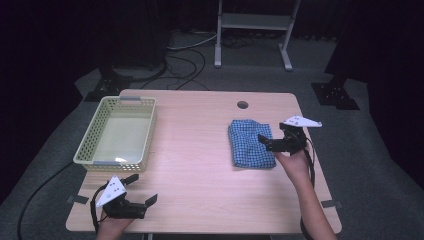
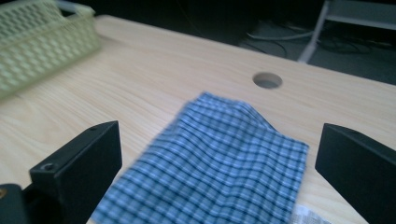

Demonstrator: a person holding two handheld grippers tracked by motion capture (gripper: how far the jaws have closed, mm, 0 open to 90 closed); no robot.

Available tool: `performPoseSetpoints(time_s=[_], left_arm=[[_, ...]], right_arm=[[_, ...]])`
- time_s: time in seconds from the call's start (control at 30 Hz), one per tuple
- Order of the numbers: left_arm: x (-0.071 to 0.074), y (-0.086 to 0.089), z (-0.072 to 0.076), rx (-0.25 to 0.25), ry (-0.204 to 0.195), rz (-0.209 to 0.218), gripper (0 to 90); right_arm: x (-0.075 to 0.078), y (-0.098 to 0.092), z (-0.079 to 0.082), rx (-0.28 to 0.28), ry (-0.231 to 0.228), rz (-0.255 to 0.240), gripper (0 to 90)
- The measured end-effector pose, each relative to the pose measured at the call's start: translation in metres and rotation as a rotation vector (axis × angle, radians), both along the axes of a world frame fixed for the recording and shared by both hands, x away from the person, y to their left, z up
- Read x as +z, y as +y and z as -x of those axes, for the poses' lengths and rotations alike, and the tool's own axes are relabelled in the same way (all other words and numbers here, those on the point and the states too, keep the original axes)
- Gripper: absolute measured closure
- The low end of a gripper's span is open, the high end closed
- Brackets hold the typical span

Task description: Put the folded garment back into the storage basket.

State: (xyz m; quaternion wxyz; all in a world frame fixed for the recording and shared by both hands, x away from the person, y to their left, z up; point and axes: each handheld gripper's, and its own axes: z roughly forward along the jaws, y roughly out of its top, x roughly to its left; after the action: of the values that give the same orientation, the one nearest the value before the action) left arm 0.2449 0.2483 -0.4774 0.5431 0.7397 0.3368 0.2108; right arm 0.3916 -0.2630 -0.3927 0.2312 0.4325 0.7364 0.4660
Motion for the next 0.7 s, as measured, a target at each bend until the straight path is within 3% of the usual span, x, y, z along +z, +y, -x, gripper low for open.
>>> performPoseSetpoints(time_s=[0.13,0.4,0.5,0.7], left_arm=[[0.0,0.0,0.0,-0.002,0.004,0.001,0.0],[0.0,0.0,0.0,0.0,0.005,0.003,0.0],[0.0,0.0,0.0,0.001,0.004,0.0,0.0],[0.0,0.0,0.0,0.0,0.004,-0.001,0.0]], right_arm=[[-0.015,0.003,-0.013,-0.017,0.056,0.019,0.4],[-0.044,0.005,-0.032,-0.042,0.161,-0.025,0.3],[-0.052,0.009,-0.037,-0.05,0.196,-0.017,0.3],[-0.063,0.012,-0.043,-0.076,0.232,0.011,0.2]])
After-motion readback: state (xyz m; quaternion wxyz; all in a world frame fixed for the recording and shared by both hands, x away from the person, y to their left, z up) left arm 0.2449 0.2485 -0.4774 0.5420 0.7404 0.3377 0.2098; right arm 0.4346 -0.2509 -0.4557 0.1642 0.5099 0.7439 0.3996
